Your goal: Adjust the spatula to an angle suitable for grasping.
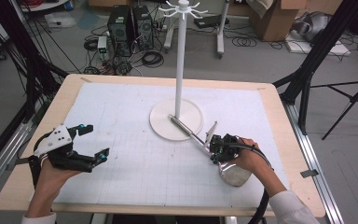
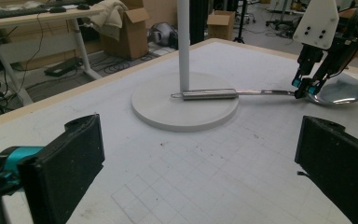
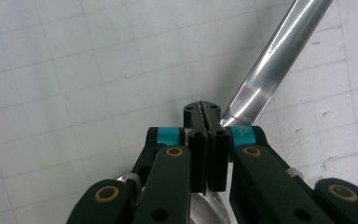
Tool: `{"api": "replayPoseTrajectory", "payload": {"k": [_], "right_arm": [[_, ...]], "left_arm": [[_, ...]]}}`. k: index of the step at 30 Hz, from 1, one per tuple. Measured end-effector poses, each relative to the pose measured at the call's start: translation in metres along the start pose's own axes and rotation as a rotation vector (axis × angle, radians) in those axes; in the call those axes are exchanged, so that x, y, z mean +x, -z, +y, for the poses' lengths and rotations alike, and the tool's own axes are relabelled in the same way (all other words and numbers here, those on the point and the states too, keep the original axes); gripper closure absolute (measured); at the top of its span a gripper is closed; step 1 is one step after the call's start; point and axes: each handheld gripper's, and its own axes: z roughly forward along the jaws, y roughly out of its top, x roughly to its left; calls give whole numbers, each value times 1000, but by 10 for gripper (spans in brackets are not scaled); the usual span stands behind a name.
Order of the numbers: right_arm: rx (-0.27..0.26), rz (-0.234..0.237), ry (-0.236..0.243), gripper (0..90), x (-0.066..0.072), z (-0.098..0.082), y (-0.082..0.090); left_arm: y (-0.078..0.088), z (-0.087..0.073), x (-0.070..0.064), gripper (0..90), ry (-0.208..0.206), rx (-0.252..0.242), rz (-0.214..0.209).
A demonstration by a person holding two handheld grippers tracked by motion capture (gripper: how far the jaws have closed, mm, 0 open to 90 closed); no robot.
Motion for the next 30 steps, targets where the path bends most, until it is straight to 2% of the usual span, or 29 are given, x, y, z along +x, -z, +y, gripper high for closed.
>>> {"api": "replayPoseTrajectory", "payload": {"k": [4,9,16,30], "right_arm": [[6,-7,7,898,-1,0,0],[49,-38,0,899,-4,0,0],[65,-31,-17,899,-11,-4,1],[156,-62,11,898,-20,-3,0]], "left_arm": [[0,0,0,17,0,-1,1],[0,0,0,18,0,-1,0],[0,0,0,18,-1,1,1],[1,-1,1,18,5,-2,5]]}}
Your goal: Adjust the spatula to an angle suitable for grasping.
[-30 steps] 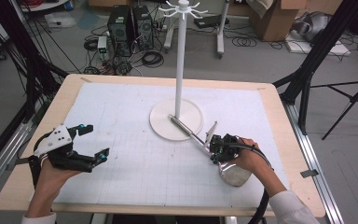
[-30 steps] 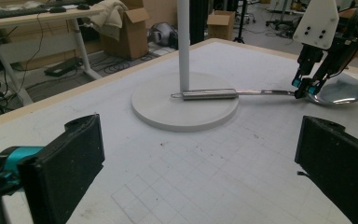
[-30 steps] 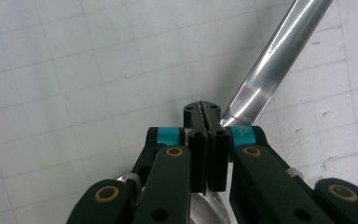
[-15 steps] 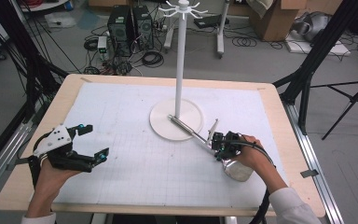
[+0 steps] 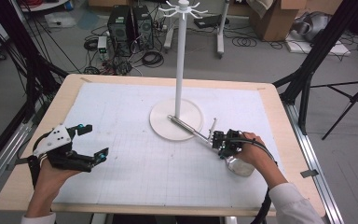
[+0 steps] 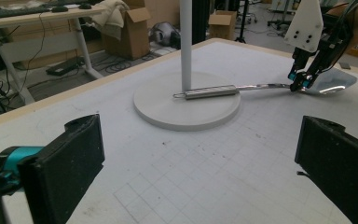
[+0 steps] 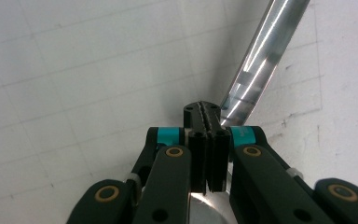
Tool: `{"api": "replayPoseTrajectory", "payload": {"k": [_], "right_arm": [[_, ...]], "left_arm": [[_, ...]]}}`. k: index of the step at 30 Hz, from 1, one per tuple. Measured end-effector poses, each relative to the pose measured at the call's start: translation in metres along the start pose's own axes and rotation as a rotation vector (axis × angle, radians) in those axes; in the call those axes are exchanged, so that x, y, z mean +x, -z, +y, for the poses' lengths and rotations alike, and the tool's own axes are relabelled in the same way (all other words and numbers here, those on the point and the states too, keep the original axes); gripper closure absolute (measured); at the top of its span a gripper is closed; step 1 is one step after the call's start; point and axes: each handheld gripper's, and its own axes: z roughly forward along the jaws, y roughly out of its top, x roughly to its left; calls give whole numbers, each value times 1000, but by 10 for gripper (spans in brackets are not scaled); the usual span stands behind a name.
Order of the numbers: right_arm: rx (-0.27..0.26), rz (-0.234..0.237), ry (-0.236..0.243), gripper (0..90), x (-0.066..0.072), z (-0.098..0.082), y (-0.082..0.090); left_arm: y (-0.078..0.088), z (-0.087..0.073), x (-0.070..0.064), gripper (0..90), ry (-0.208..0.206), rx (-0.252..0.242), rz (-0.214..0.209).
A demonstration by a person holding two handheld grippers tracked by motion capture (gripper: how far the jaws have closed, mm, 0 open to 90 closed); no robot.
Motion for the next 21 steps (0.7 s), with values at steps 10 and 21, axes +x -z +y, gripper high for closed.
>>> {"api": "replayPoseTrajectory", "payload": {"k": [10,21], "right_arm": [[-1,4,-5,898,-1,0,0],[-70,36,-37,808,-1,-3,7]], "left_arm": [[0,0,1,17,-3,3,1],[0,-1,1,17,1,8,3]]}}
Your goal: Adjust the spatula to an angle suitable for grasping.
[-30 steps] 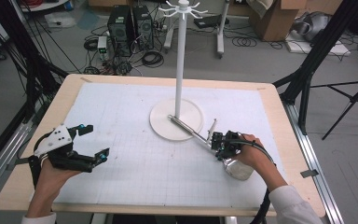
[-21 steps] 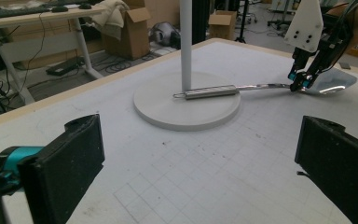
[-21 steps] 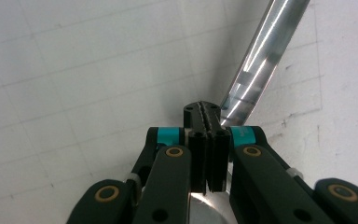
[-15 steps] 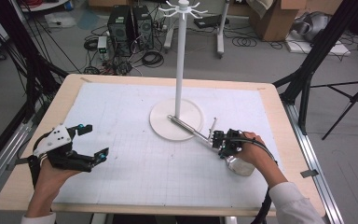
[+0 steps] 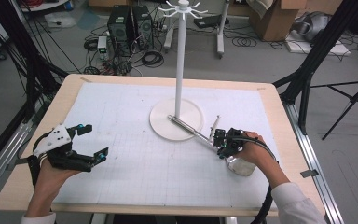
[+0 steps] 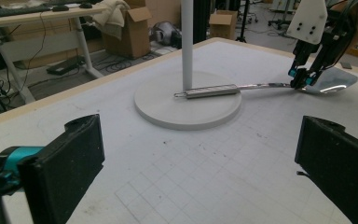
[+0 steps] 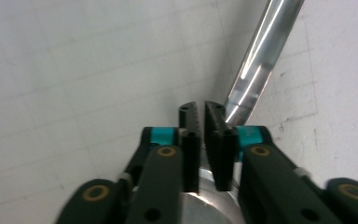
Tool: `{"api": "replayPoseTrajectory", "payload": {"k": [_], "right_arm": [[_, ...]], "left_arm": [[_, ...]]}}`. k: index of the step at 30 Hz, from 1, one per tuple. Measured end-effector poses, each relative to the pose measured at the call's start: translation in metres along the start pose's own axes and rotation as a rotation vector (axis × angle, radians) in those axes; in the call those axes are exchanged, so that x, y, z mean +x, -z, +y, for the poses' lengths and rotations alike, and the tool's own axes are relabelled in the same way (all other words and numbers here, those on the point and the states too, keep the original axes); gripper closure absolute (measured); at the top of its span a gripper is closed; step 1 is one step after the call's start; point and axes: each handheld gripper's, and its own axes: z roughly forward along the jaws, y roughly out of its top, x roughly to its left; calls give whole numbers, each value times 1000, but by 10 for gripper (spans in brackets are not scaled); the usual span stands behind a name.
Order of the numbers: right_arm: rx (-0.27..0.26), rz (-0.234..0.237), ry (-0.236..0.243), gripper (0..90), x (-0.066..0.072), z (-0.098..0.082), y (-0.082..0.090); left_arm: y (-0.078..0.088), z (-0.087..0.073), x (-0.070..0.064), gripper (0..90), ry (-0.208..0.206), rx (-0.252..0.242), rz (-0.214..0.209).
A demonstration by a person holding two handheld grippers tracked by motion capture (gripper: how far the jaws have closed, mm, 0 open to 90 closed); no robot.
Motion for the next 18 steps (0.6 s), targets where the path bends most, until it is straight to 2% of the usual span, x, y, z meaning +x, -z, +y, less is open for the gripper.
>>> {"api": "replayPoseTrajectory", "payload": {"k": [2,6,7,8,9,11,14,15,18], "right_arm": [[-11,0,7,784,0,0,1],[-87,-2,-15,623,3,-3,11],[-87,-2,-15,623,3,-3,11],[-125,-3,-47,500,4,-4,16],[-144,0,-63,450,4,-5,19],[-175,-1,-67,405,4,-7,24],[-201,-10,-73,385,5,-10,30],[-207,-15,-83,342,5,-12,32],[-244,-28,-130,131,4,-14,37]], "left_arm": [[0,0,0,17,-1,1,0],[0,1,0,17,-6,0,-1],[0,1,0,17,-6,0,-1],[0,1,0,18,-5,-2,0],[0,1,0,18,-5,-2,0],[0,1,0,18,-6,0,1],[-2,0,0,17,-3,3,-1],[-2,0,0,18,-5,2,-2],[-3,1,0,18,-7,1,-1]]}}
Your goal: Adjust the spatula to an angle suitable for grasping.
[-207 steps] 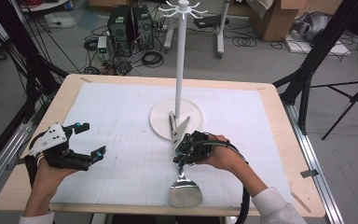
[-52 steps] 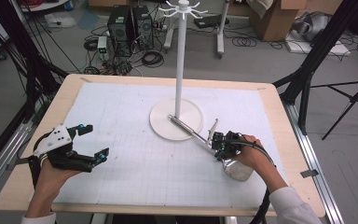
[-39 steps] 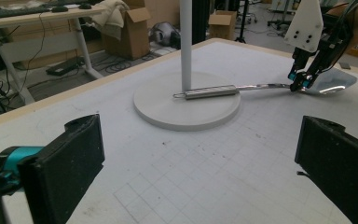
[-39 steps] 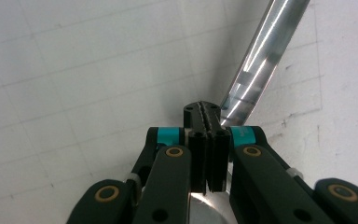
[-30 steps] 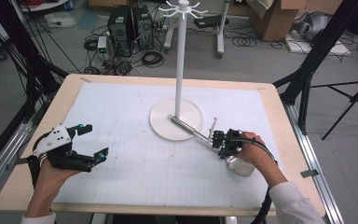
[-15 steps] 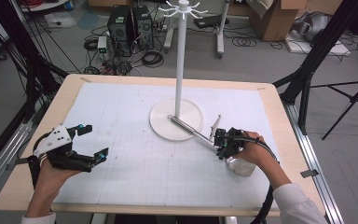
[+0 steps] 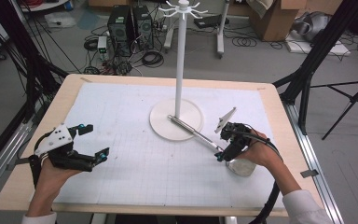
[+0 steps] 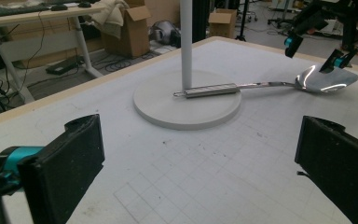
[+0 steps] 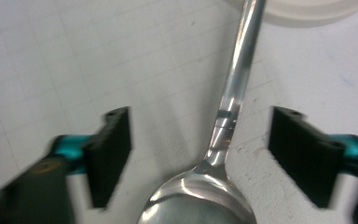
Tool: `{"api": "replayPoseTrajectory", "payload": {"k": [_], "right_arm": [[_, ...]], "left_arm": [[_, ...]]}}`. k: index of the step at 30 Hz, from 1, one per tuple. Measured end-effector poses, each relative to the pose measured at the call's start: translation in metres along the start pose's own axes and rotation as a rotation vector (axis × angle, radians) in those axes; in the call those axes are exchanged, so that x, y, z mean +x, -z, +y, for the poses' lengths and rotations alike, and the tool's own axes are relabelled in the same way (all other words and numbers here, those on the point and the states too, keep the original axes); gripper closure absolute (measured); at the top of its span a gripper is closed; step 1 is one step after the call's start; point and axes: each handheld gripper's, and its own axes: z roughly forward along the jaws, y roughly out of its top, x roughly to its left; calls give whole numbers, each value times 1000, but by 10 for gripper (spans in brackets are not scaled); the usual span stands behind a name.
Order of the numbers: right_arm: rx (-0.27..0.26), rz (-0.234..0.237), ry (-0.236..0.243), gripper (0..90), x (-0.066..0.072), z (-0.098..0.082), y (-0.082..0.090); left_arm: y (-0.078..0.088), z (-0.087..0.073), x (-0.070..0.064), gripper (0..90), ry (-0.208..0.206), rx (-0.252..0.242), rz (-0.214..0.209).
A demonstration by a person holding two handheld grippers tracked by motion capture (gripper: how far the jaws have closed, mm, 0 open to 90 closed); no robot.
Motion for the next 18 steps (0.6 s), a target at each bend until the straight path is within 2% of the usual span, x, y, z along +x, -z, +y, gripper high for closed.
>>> {"api": "replayPoseTrajectory", "payload": {"k": [3,4,6,13,18], "right_arm": [[-69,-8,-33,64,-1,0,8],[-89,-13,-39,2,-2,0,9],[-118,-21,-52,4,-3,1,12],[-104,-67,-65,4,-7,8,15],[-87,-69,-76,4,-10,14,12]], "left_arm": [[-1,0,-1,18,0,4,-5],[-1,0,-1,18,-2,3,-9],[-2,0,-1,17,-1,3,-8],[-3,1,-1,17,-2,2,-10],[-2,1,-2,17,-3,0,-10]]}}
